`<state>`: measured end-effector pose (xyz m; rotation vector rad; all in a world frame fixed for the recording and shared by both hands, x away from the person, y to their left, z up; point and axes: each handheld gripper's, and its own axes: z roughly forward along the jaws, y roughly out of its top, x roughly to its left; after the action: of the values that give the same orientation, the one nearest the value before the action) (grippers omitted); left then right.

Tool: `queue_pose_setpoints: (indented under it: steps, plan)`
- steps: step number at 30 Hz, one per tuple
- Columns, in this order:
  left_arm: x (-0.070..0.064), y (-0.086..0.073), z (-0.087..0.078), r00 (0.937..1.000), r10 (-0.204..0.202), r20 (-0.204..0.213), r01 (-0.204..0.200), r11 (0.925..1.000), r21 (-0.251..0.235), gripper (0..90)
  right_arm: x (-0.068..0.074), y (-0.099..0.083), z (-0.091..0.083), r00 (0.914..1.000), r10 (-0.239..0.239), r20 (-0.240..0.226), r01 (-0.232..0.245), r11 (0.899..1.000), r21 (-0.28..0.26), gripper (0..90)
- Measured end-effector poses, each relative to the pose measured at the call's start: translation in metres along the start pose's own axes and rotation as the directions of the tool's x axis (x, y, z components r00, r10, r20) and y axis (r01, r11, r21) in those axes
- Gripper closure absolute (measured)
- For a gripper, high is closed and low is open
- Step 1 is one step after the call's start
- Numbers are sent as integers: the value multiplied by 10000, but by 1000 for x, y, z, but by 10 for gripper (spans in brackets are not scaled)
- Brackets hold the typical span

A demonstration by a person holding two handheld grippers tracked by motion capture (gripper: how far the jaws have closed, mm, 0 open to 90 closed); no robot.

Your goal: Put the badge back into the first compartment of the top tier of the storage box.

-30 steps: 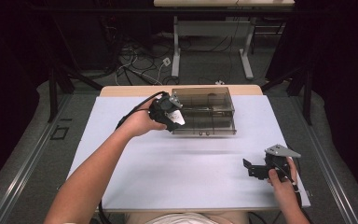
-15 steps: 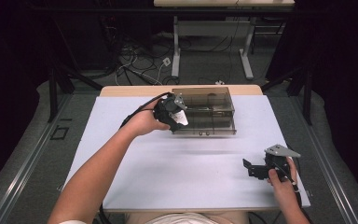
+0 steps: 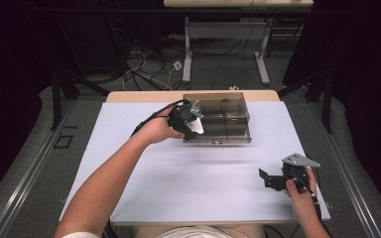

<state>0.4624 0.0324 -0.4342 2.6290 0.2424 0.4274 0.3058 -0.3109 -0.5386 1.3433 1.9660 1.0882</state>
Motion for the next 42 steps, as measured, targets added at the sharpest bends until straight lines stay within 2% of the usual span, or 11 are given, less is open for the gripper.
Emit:
queue_pose_setpoints:
  steps: [9, 11, 15, 27, 31, 33, 38, 42]
  plan:
    - [-1, 3, 7, 10000, 83, 12, -83, 9999, 75, 330, 1, 0, 0, 10000, 89, -6, -89, 10000, 21, 0]
    - [-1, 3, 7, 9999, 102, 10, -102, 9999, 92, 330, 0, 0, 0, 9999, -113, -15, 113, 9999, -10, 0]
    - [1, 3, 7, 10000, 94, -24, -94, 10000, 30, 330, 0, 0, 0, 10000, 25, 19, -25, 10000, 17, 0]
    - [1, 4, 11, 9998, 203, -17, -203, 9997, 123, 330, 0, 0, -1, 10000, 4, 32, -4, 10000, 0, 0]
    - [1, 4, 11, 9995, 298, -140, -296, 9994, 192, 320, 0, 0, -1, 10000, -4, 20, 4, 10000, 6, 0]
    - [1, 4, 11, 9999, 92, -131, -91, 9999, 47, 291, 0, 0, -1, 10000, -10, 27, 10, 10000, 12, 0]
    - [2, 2, 9, 9996, 44, -264, -43, 10000, 64, 260, 1, 0, -1, 10000, 30, 18, -31, 10000, 34, 0]
    - [2, 1, 6, 9995, -232, -229, 233, 9997, 27, 246, 0, 0, -1, 10000, 1, 24, -1, 10000, 10, 0]
